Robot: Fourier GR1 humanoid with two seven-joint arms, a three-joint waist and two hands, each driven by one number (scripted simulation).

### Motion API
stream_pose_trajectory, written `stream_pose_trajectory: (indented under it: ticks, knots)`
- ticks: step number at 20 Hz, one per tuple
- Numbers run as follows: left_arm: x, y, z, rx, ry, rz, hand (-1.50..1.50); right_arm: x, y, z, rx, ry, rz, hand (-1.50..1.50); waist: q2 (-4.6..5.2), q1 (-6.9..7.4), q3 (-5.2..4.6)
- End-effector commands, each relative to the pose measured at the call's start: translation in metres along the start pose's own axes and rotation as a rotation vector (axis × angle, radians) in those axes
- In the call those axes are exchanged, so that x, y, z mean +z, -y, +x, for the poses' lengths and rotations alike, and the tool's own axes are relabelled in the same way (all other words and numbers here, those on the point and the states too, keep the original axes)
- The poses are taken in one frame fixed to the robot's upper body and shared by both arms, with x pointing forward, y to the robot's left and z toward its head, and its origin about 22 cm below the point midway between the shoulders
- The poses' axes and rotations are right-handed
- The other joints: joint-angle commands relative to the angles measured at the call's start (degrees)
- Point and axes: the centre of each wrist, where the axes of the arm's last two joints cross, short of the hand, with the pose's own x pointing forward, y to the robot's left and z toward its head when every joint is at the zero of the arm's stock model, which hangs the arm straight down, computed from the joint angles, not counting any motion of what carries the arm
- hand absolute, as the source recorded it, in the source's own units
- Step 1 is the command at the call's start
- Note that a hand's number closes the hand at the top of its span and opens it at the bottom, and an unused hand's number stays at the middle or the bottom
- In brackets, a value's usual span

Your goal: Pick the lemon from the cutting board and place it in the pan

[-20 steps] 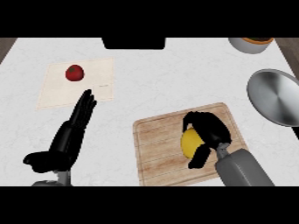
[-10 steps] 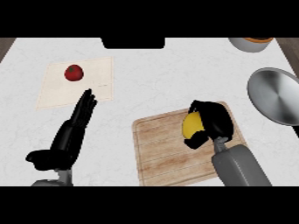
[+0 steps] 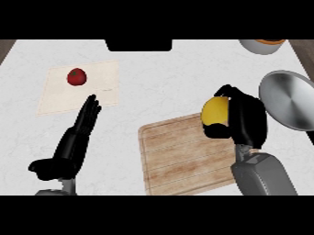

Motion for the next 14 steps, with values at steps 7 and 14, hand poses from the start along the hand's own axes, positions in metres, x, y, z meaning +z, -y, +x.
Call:
stream_pose_trajectory:
  ticks: [7,14]
  knots:
    - [-0.010,0.005,0.006,0.006,-0.012,-0.013,0.00,-0.015,0.050,-0.030,-0.239,-0.171,-0.165,1.50,0.14,0.27,0.05]
    - [-0.007,-0.010,0.003,0.002,0.010,-0.023,0.00,-0.048,0.036,-0.116,-0.225,-0.269,-0.301,1.50,0.30,0.62,0.05]
